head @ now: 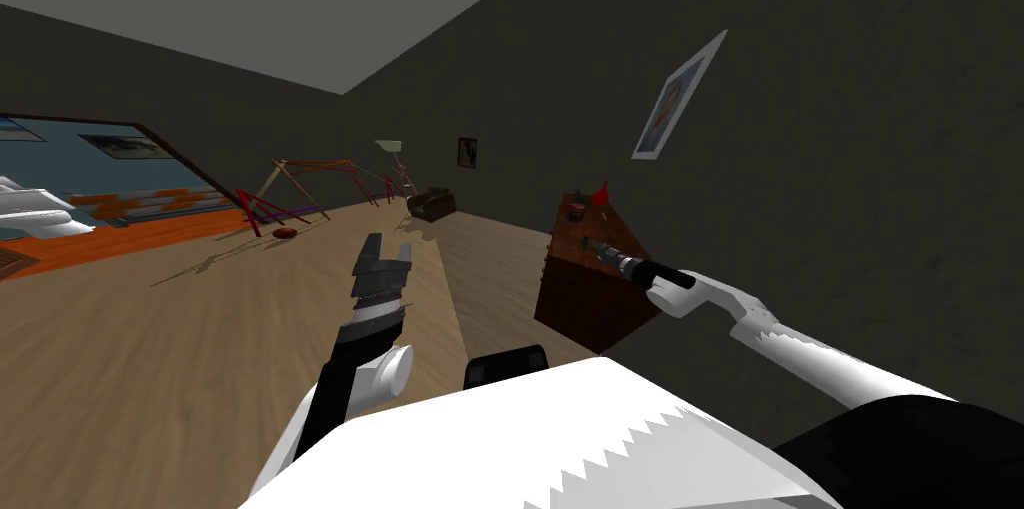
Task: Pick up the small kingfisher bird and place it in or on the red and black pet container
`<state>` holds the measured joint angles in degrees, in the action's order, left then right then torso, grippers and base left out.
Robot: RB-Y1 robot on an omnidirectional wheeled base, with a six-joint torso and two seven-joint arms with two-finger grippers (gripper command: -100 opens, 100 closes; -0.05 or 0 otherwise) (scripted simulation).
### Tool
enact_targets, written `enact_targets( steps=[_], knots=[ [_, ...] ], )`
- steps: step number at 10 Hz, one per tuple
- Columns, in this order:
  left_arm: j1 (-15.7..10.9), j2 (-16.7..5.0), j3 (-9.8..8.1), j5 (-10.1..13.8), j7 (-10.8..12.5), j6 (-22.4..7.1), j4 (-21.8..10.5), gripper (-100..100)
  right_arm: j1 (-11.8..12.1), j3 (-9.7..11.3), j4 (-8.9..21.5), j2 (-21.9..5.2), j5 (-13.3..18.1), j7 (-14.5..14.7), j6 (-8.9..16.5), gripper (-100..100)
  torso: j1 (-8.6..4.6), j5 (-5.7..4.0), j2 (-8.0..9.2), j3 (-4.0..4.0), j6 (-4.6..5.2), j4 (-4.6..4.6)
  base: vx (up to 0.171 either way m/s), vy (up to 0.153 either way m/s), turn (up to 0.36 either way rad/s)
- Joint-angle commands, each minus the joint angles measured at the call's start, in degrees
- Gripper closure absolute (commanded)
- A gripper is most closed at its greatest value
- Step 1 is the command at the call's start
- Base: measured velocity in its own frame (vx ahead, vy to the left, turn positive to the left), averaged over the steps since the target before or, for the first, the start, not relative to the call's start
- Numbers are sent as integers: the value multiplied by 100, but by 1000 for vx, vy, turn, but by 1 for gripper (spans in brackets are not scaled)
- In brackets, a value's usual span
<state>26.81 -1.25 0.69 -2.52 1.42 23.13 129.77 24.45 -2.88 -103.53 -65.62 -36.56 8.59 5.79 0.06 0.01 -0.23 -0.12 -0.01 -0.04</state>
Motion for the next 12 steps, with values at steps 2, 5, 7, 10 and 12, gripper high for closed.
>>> enact_targets(
  steps=[2,5,7,10,12],
  knots=[
    [0,0,0,0,0,0,0,0,83,129,290,-392,-197,87,309,-100,1,1,3,1,4,1,55,27,107],
    [1,0,-1,0,0,0,0,0,138,368,683,-836,-432,194,703,-100,-3,0,-11,-7,4,-3,86,20,131],
    [1,0,0,0,0,0,0,0,171,500,872,-1131,-542,245,893,-100,6,1,-24,-14,-1,-5,114,34,165],
    [1,0,-1,0,0,0,0,0,248,782,1227,-1536,-743,342,1254,-100,-3,0,-10,-7,4,-3,81,9,107],
    [1,0,0,0,0,0,0,0,329,1067,1543,-1876,-917,428,1555,-100,-3,0,-21,-12,0,-5,146,4,225]
  ],
)
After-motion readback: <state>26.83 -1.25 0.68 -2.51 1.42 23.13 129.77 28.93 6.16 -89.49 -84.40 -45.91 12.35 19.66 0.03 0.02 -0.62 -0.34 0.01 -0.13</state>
